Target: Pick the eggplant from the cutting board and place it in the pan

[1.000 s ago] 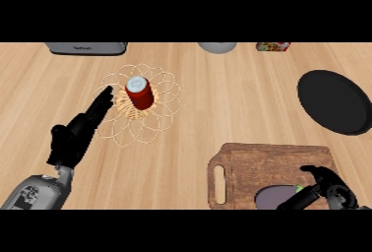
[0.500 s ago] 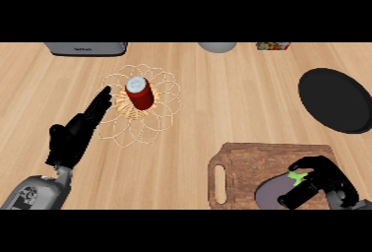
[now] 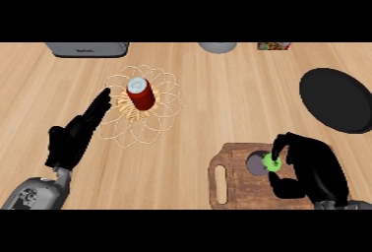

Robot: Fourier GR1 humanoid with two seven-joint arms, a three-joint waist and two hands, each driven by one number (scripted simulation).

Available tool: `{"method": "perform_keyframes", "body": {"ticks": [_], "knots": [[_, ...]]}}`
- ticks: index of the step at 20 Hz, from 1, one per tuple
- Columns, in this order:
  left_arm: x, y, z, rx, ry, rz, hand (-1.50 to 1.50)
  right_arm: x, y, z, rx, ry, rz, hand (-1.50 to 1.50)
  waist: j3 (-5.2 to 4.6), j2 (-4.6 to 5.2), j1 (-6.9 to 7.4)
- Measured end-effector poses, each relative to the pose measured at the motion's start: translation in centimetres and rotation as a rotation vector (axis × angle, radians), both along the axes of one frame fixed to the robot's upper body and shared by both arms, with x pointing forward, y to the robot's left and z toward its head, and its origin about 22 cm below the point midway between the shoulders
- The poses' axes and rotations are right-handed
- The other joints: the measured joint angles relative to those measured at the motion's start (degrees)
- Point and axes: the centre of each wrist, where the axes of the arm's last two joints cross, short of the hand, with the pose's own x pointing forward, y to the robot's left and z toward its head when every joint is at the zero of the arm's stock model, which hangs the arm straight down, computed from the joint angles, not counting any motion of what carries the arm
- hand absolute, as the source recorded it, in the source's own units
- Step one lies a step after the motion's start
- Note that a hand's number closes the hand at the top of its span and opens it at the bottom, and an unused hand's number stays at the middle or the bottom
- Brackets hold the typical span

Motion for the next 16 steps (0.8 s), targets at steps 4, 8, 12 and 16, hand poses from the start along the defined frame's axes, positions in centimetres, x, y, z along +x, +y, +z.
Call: {"method": "perform_keyframes", "body": {"ticks": [4,8,12,16], "knots": [[-0.4,0.4,-0.2,0.003,0.002,0.009,0.0,-1.1,0.7,1.5,-0.018,-0.239,0.049,1.5,0.06,0.13,-0.54],[-0.4,0.6,0.3,0.01,-0.008,0.01,0.0,-1.7,0.1,1.7,0.004,-0.362,0.023,1.5,0.1,0.4,-0.5],[-0.2,0.2,0.6,0.003,-0.008,0.009,0.0,-1.4,-1.9,1.6,0.054,-0.426,-0.036,1.5,0.12,0.57,-0.5],[-0.5,0.2,0.6,0.001,-0.014,0.008,0.0,-0.1,-4.2,1.4,0.143,-0.473,-0.097,1.5,0.16,0.69,-0.26]]}}
